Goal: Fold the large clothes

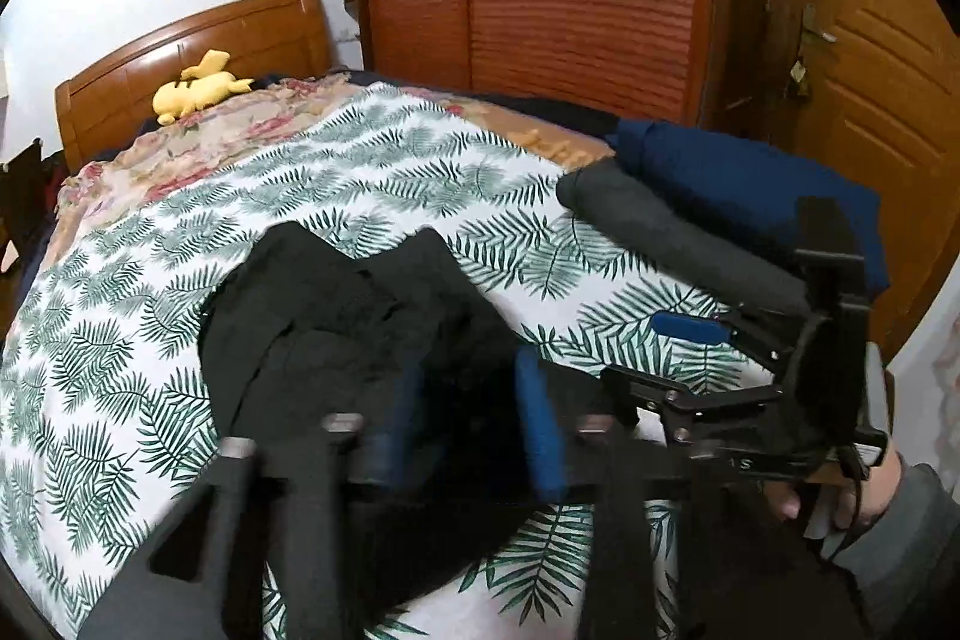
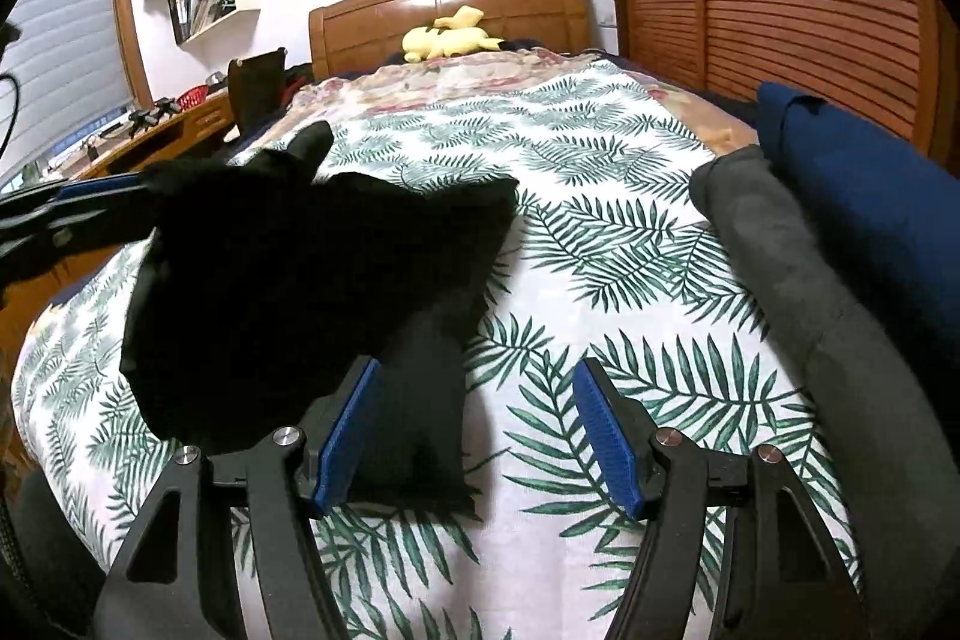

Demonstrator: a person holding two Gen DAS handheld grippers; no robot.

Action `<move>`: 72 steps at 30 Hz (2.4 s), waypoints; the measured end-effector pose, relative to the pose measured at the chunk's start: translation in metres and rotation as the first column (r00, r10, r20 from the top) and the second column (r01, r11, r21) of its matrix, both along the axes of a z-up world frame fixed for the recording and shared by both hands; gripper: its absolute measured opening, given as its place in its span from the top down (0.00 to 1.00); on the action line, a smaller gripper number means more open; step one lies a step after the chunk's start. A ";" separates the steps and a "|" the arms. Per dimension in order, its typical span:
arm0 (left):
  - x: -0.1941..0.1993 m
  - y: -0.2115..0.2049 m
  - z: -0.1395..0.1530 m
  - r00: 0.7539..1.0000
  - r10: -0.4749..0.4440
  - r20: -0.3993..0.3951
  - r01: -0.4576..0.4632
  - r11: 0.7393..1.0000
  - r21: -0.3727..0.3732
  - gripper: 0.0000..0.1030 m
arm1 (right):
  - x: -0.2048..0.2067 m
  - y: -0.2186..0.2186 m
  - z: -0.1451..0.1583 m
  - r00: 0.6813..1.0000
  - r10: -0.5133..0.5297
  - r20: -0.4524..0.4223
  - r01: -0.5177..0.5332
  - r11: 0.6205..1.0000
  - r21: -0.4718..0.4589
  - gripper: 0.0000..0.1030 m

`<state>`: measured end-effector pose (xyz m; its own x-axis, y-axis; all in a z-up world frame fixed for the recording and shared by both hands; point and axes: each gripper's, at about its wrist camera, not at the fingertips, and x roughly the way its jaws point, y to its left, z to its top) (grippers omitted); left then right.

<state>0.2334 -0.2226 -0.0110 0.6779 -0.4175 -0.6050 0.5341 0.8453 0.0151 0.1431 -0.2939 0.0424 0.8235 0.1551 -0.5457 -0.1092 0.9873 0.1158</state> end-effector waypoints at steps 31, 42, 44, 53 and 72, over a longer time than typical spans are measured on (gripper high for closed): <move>-0.018 0.101 -0.061 0.989 0.132 -0.064 -0.134 0.990 -0.039 0.22 | 0.022 0.042 0.009 0.987 0.127 0.102 -0.131 0.991 0.030 0.34; -0.020 0.115 -0.064 0.987 0.145 -0.070 -0.149 0.988 -0.050 0.22 | 0.046 0.054 0.004 0.986 0.168 0.000 -0.167 0.984 0.059 0.65; -0.020 0.116 -0.065 0.986 0.148 -0.073 -0.152 0.987 -0.052 0.22 | 0.047 0.054 0.005 0.981 0.192 -0.002 -0.192 0.979 0.068 0.88; -0.019 0.118 -0.067 0.985 0.151 -0.078 -0.156 0.986 -0.054 0.22 | 0.032 0.050 0.022 0.981 0.154 0.116 -0.155 0.988 0.004 0.97; -0.021 0.127 -0.065 0.984 0.169 -0.061 -0.172 0.983 -0.058 0.22 | 0.044 0.034 0.011 1.000 0.003 0.022 -0.002 0.998 -0.061 0.77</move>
